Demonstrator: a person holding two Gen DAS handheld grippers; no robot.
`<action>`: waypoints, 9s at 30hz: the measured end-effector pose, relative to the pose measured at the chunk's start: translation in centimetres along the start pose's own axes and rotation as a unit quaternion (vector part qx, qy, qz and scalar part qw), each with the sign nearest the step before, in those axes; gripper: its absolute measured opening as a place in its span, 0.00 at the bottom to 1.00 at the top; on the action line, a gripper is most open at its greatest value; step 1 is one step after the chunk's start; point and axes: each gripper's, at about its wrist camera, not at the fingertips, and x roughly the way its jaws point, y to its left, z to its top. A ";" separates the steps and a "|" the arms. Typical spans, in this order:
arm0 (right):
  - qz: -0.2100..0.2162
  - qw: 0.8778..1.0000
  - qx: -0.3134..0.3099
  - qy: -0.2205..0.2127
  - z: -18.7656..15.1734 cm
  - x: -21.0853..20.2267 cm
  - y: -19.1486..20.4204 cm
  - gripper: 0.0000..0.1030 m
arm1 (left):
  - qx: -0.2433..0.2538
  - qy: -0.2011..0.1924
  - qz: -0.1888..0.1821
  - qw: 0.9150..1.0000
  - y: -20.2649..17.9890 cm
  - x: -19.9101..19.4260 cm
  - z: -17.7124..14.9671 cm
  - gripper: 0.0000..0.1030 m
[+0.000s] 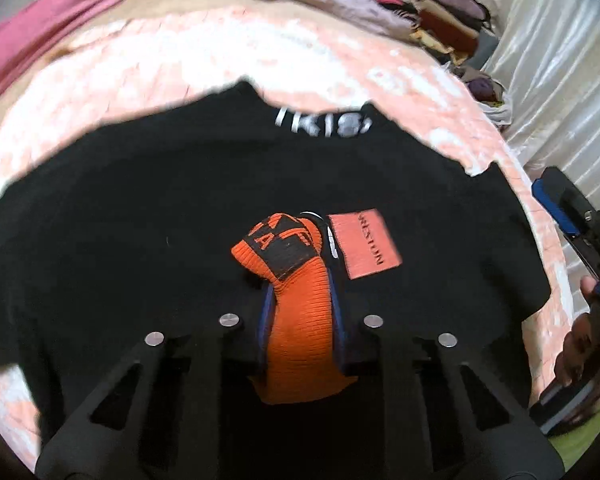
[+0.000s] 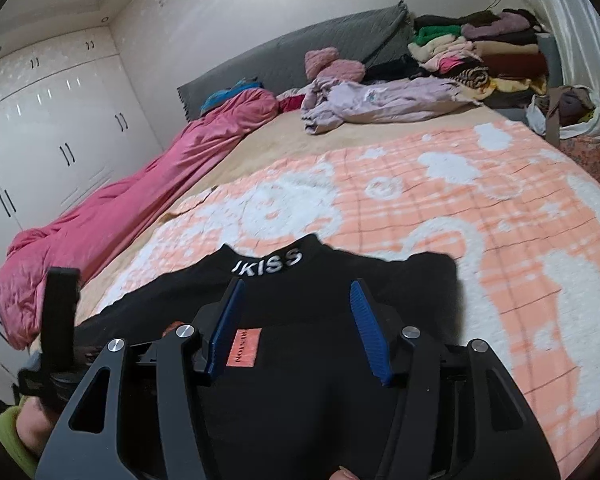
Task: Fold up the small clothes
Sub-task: 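Pass the cuff from the right tool into the left tool's fingers, then lay the cuff onto the shirt body with the left tool and open it, then reach the left tool to the other sleeve's orange cuff and grasp it, then fold the held sleeve across the shirt body with the left tool, release, then grasp the folded orange cuff with the right tool and straighten it, release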
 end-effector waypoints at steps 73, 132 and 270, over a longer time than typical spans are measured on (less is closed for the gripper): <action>-0.058 0.977 -0.081 0.186 -4.7 6.4 1.0 0.65 | -0.021 -0.006 0.073 0.997 6.2 -0.1 0.3 0.33; 0.057 0.993 -0.099 0.037 4.7 -4.5 10.8 0.83 | -0.175 -0.115 0.168 0.963 22.5 -20.2 -6.1 0.91; -0.047 0.992 -0.051 0.110 -0.5 4.5 -1.0 0.04 | 0.023 -0.025 0.053 0.998 5.4 -3.0 0.3 0.42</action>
